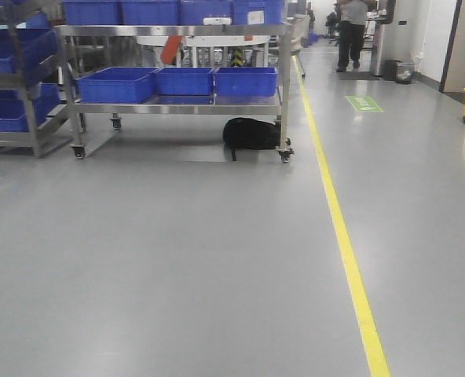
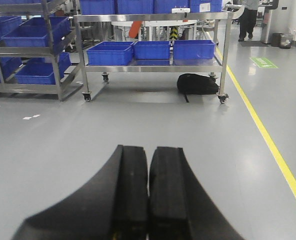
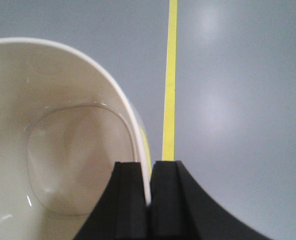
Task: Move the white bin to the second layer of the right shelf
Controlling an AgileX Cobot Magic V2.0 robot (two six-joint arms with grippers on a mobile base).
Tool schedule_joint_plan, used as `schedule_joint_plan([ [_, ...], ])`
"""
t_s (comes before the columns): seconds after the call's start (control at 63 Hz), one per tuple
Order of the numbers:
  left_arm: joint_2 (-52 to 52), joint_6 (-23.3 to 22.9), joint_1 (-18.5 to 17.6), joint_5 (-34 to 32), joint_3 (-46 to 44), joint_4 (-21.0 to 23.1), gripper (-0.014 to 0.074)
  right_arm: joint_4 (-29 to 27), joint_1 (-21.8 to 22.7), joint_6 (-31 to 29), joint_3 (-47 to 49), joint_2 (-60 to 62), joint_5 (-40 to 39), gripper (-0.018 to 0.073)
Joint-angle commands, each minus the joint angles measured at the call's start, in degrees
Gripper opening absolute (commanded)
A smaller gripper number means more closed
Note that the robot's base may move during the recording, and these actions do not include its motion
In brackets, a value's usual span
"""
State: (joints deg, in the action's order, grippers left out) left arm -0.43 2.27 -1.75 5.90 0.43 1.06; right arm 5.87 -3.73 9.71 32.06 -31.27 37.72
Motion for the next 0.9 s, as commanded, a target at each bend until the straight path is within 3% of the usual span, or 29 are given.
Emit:
schedule_joint_plan([
  [0.0,-1.1,-0.3,-0.6,-4.7,1.7,0.4,0.0085,0.3,0.4,-0.2,1.8,0.1,-5.0,0.0052],
  [0.889,-1.1,-0.3,-0.6,-4.7,1.7,0.4,0.0085,0.3,0.4,-0.2,1.8,0.1,-5.0,0.0052],
])
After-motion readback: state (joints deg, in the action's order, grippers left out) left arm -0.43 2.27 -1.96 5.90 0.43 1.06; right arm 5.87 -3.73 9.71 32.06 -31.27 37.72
